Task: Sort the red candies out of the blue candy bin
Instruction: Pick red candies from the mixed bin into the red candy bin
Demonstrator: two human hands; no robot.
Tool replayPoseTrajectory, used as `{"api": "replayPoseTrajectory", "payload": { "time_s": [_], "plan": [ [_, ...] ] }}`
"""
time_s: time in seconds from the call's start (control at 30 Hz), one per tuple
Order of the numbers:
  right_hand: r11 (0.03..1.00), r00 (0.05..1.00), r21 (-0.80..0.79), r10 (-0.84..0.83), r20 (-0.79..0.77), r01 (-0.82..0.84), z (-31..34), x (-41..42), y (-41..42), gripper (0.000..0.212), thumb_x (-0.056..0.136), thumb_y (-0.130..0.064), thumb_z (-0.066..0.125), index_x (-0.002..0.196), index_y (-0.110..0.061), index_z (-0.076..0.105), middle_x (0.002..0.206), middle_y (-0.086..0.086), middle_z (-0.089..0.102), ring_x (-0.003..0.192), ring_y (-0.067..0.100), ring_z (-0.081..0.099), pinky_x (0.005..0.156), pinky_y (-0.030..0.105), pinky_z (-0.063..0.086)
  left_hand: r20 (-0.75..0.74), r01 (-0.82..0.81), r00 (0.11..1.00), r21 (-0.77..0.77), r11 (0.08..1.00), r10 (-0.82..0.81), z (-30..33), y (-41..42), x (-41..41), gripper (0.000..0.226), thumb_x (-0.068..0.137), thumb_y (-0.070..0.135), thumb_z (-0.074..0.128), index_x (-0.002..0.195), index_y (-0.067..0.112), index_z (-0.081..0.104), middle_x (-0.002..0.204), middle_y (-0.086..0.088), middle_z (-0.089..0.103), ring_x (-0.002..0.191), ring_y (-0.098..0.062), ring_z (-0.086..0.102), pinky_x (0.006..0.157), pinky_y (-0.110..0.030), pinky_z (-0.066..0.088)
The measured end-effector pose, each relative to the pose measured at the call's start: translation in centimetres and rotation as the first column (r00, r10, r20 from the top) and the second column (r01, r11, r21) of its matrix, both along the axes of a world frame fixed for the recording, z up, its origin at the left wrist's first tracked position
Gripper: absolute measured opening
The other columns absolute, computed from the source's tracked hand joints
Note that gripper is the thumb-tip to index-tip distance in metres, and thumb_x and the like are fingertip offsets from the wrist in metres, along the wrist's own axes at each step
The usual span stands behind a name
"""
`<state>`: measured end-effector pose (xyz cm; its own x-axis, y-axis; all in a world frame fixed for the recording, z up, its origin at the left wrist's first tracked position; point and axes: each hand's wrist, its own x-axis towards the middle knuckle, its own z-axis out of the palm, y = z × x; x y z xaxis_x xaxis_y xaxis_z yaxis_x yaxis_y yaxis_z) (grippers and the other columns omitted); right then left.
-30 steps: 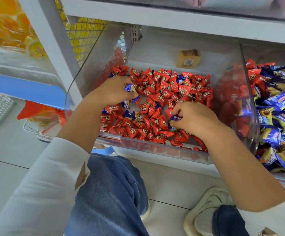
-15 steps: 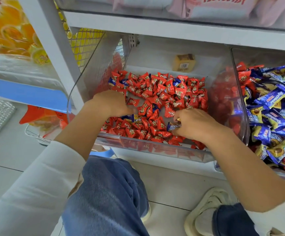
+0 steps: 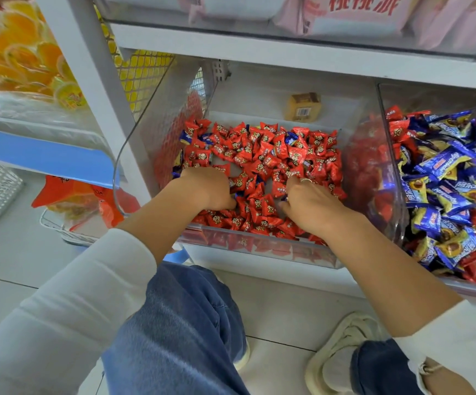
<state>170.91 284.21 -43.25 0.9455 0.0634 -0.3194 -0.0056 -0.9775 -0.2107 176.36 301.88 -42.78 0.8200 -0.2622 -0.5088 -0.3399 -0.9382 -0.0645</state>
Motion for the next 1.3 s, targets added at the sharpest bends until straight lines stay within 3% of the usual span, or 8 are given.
{"api": "replayPoseTrajectory", "payload": {
  "time_s": [0.2,0.37,0.63,0.77,0.97,1.03,1.17,1.3],
  "plan": [
    [0.982,0.985,0.189,-0.059,0.165,0.028,0.5,0.5,0.0,0.020,0.095,-0.009,0.042,0.115,-0.007,0.045,0.073,0.004,0.052,0.071,0.026,0.053,0.060,0.033,0.036,-0.027,-0.133,0.991,-0.270,0.954,0.130,-0.5,1.5,0.7,0.037,0.087,0.040,0.058,0.067,0.010,0.050,0.064,-0.003,0.047,0.060,-0.017,0.047,0.053,-0.028,0.034],
    [0.982,0.974,0.184,0.005,0.229,-0.049,1.1,1.7,1.1,0.024,0.094,-0.013,0.047,0.110,-0.019,0.064,0.113,0.007,0.058,0.087,0.022,0.057,0.074,0.029,0.043,0.264,-0.187,0.920,-0.353,0.917,0.290,0.0,1.5,1.0,0.026,0.091,0.036,0.048,0.087,0.012,0.056,0.081,-0.005,0.050,0.078,-0.025,0.048,0.067,-0.032,0.036],
    [0.974,0.964,0.031,0.219,0.153,-0.226,-0.5,3.9,2.6,0.054,0.089,-0.002,0.052,0.134,-0.031,0.050,0.138,0.001,0.047,0.114,0.026,0.053,0.080,0.033,0.048,0.154,-0.287,0.919,-0.373,0.882,0.364,-0.7,2.3,1.7,0.023,0.089,0.026,0.056,0.079,0.007,0.049,0.082,-0.013,0.053,0.078,-0.028,0.049,0.065,-0.033,0.036],
    [0.955,0.939,-0.044,0.297,0.175,-0.294,-1.1,3.8,2.5,0.042,0.092,-0.021,0.059,0.131,-0.032,0.052,0.130,0.002,0.053,0.109,0.027,0.056,0.072,0.032,0.045,0.177,-0.217,0.927,-0.464,0.859,0.330,-0.7,2.2,1.5,0.041,0.089,0.015,0.059,0.128,0.009,0.046,0.106,-0.019,0.061,0.098,-0.035,0.058,0.069,-0.032,0.040],
    [0.930,0.912,-0.103,0.367,0.181,-0.353,-1.0,3.3,3.2,0.030,0.088,-0.033,0.063,0.116,-0.023,0.059,0.110,0.002,0.055,0.092,0.024,0.058,0.062,0.029,0.035,0.222,-0.061,0.958,-0.460,0.886,0.182,-1.5,1.6,1.6,0.026,0.090,0.016,0.058,0.116,0.012,0.061,0.109,-0.015,0.065,0.100,-0.031,0.060,0.081,-0.036,0.048],
    [0.957,0.936,-0.033,0.288,0.201,-0.287,-0.8,3.1,2.8,0.024,0.087,-0.029,0.062,0.108,-0.020,0.057,0.098,0.001,0.058,0.087,0.024,0.058,0.062,0.028,0.035,0.275,-0.058,0.939,-0.465,0.884,0.206,-1.4,1.8,1.9,0.021,0.092,0.014,0.055,0.110,0.011,0.064,0.104,-0.018,0.066,0.090,-0.032,0.061,0.075,-0.036,0.049],
    [0.956,0.952,0.265,-0.190,0.242,0.123,1.5,3.1,0.4,0.029,0.086,-0.028,0.059,0.113,-0.021,0.054,0.097,0.004,0.063,0.087,0.026,0.058,0.067,0.030,0.041,0.343,-0.099,0.866,-0.596,0.797,0.364,-0.6,1.6,2.2,0.021,0.095,0.020,0.052,0.110,0.008,0.061,0.111,-0.020,0.053,0.085,-0.034,0.055,0.076,-0.036,0.044],
    [0.925,0.897,0.172,-0.372,0.236,0.339,2.3,3.1,-1.7,0.033,0.091,-0.028,0.050,0.118,-0.009,0.054,0.115,0.018,0.060,0.107,0.037,0.056,0.082,0.036,0.044,0.329,-0.100,0.866,-0.624,0.775,0.376,-0.5,1.2,2.2,0.024,0.096,0.020,0.051,0.113,0.004,0.057,0.108,-0.023,0.057,0.086,-0.035,0.056,0.071,-0.033,0.041]
  ]
}}
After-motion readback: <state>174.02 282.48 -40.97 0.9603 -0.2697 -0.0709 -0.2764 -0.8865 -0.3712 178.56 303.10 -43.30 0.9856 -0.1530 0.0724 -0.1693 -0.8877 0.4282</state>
